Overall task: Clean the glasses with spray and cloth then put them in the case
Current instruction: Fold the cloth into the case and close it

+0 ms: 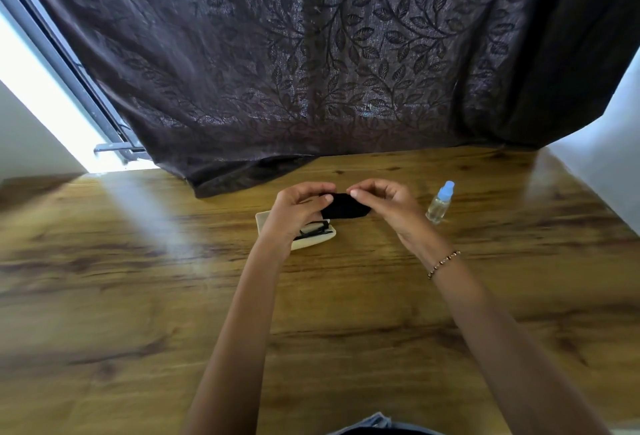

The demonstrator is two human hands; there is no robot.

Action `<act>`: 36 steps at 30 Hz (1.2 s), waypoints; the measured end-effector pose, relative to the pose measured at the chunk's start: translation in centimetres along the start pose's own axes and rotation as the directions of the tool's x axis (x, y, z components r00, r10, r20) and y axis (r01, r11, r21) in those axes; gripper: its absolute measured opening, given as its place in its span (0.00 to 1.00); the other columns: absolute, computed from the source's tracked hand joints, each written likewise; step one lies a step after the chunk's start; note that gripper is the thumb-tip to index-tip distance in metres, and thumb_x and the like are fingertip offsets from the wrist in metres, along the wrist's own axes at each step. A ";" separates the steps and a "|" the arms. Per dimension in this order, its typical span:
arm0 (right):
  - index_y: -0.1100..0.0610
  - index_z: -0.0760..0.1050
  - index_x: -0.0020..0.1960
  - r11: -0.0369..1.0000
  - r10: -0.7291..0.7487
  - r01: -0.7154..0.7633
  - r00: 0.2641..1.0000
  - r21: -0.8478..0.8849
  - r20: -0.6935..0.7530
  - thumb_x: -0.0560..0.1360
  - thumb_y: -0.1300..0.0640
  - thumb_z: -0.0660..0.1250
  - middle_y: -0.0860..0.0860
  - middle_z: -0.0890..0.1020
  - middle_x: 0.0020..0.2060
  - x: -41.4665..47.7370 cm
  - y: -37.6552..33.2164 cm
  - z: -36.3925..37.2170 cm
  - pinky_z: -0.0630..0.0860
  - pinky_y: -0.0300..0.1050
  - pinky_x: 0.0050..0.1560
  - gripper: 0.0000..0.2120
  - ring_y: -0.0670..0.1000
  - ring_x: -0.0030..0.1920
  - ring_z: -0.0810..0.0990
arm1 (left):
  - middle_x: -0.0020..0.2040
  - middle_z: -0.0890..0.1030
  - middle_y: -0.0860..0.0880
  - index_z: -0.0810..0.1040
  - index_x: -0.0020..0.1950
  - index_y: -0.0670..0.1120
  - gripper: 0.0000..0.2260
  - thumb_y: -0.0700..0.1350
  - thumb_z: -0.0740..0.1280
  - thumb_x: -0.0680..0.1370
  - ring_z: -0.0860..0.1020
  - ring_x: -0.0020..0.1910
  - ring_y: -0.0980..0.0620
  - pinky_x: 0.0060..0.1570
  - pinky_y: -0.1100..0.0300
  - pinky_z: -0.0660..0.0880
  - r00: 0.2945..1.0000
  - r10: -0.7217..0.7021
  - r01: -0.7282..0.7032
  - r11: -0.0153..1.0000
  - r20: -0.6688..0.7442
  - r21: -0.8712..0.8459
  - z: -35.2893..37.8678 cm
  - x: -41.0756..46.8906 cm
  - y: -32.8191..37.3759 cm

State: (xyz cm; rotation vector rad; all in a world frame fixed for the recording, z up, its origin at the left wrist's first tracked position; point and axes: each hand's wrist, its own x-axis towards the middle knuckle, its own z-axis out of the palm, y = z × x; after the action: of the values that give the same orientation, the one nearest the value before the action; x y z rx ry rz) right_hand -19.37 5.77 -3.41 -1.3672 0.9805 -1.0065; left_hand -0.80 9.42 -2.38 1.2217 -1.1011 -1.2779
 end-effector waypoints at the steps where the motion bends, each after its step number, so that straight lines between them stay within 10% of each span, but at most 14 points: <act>1: 0.50 0.84 0.47 1.000 -0.008 0.008 1.000 0.010 -0.001 0.73 0.58 0.72 0.47 0.85 0.45 0.0 0.0 0.0 0.77 0.37 0.47 0.05 0.46 0.49 0.83 | 0.52 0.83 0.50 0.81 0.54 0.48 0.10 0.39 0.70 0.74 0.81 0.51 0.55 0.44 0.67 0.77 1.000 0.024 -0.024 0.999 0.003 0.035 0.0 0.0 0.0; 15: 0.53 0.82 0.48 1.000 0.014 -0.014 1.000 0.008 0.018 0.74 0.65 0.70 0.49 0.86 0.44 -0.2 -0.5 0.4 0.79 0.35 0.45 0.08 0.47 0.47 0.84 | 0.46 0.85 0.43 0.78 0.56 0.40 0.12 0.46 0.69 0.76 0.84 0.44 0.46 0.40 0.66 0.79 0.990 -0.144 0.142 0.983 -0.010 -0.116 0.1 -0.5 0.1; 36: 0.55 0.82 0.53 0.995 0.092 -0.088 0.989 -0.046 0.113 0.73 0.61 0.73 0.52 0.86 0.48 0.4 0.1 0.9 0.79 0.37 0.48 0.09 0.49 0.48 0.84 | 0.50 0.84 0.42 0.77 0.58 0.43 0.12 0.36 0.68 0.76 0.83 0.48 0.49 0.46 0.65 0.78 0.999 0.035 -0.034 0.998 -0.018 0.046 -1.7 -0.8 -1.0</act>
State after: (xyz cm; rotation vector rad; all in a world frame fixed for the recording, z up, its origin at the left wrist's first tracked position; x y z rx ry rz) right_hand -18.38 5.64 -3.47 -1.3862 0.9721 -0.8353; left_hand 0.78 10.37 -3.43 1.2417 -1.1386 -1.2184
